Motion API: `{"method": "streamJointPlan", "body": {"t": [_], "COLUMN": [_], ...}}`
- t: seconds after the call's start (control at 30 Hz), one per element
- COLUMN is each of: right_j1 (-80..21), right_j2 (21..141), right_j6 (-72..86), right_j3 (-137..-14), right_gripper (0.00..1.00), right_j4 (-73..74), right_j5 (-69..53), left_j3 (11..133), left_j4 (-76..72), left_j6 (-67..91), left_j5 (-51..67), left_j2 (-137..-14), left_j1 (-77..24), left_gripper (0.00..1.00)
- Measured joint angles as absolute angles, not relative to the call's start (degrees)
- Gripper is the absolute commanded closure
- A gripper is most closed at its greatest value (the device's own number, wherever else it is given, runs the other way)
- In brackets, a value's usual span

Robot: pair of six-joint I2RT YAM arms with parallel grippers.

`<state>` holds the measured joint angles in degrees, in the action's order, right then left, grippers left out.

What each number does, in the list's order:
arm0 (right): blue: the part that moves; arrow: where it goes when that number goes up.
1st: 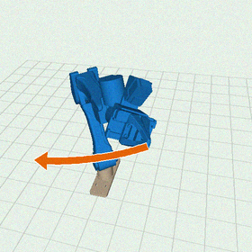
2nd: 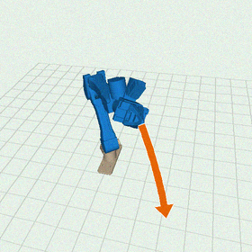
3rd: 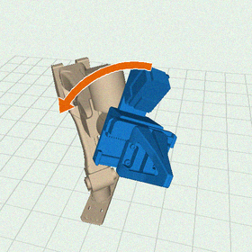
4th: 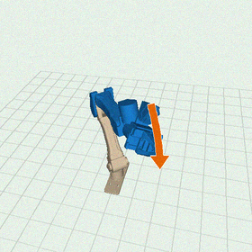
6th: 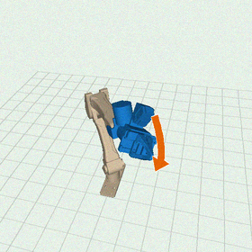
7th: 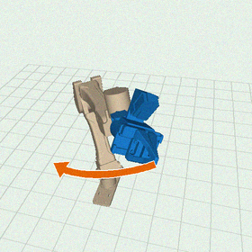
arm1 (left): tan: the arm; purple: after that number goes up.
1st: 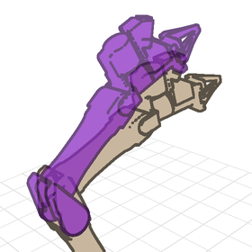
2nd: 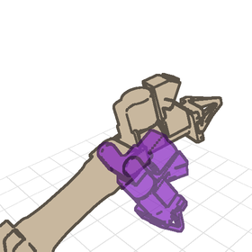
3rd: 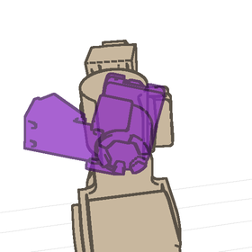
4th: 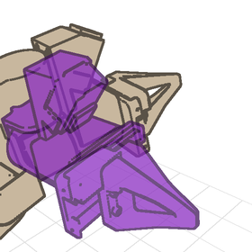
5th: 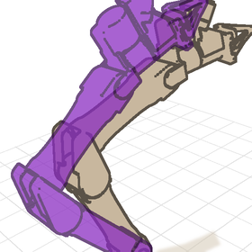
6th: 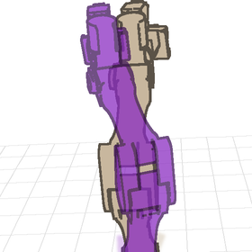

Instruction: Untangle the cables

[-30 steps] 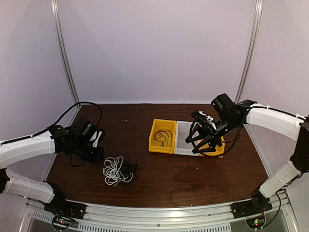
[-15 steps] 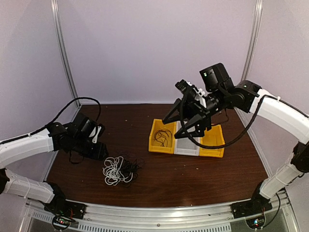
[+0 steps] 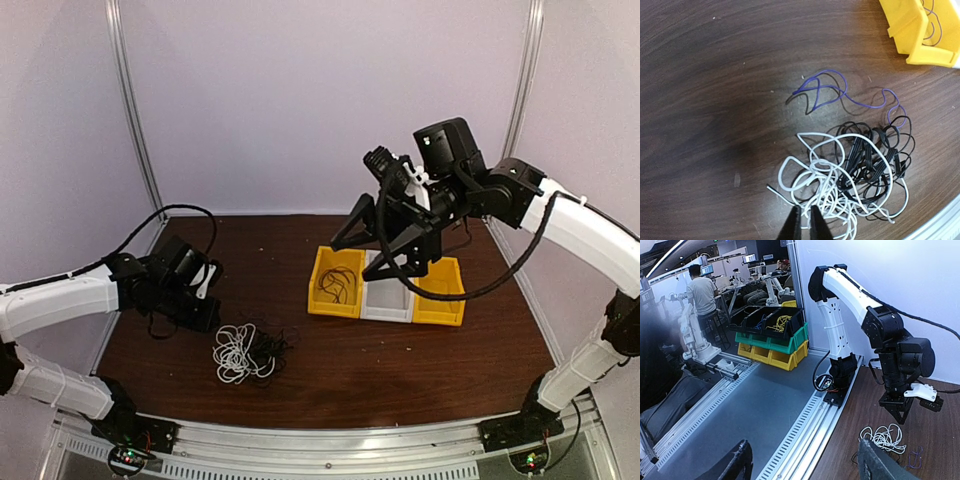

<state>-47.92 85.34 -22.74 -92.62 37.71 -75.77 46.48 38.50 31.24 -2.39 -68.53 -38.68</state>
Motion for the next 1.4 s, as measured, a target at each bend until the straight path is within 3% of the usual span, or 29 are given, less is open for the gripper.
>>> {"method": "streamJointPlan", "body": {"t": [0.23, 0.33, 0.4, 0.47, 0.7, 1.07, 1.4], "right_j1": [-47.9, -47.9, -47.9, -47.9, -47.9, -47.9, -47.9], "right_j2": [85.3, 85.3, 85.4, 85.5, 85.5, 85.9, 86.9], "right_j6": [-23.2, -23.8, -24.6, -25.9, -28.4, -28.8, -28.9], "right_j3": [-88.8, -86.4, -84.7, -83.0, -76.5, -76.1, -75.9], "right_gripper": [0.29, 0.29, 0.29, 0.29, 0.29, 0.29, 0.3], "right_j4": [36.9, 35.6, 34.9, 34.7, 34.0, 33.6, 33.2], "right_j5": [-70.2, -64.9, -60.6, -57.2, -52.5, -52.0, -52.0], "left_j3": [46.5, 46.5, 46.4, 46.0, 43.0, 42.4, 42.4], "left_j4": [37.5, 37.3, 37.3, 37.1, 36.3, 32.8, 32.5], "left_j6": [30.5, 30.5, 30.5, 31.0, 31.9, 31.6, 31.2], "left_j5": [-1.8, -1.7, -1.7, -1.7, -1.7, 0.9, 2.1], "left_j2": [-67.8, -66.6, -66.0, -65.9, -67.9, -69.4, -70.1], "left_j1": [-38.7, -38.7, -38.7, -38.7, -38.7, -38.7, -38.7], "left_gripper": [1.0, 0.6, 0.49, 0.48, 0.62, 0.91, 1.0]}}
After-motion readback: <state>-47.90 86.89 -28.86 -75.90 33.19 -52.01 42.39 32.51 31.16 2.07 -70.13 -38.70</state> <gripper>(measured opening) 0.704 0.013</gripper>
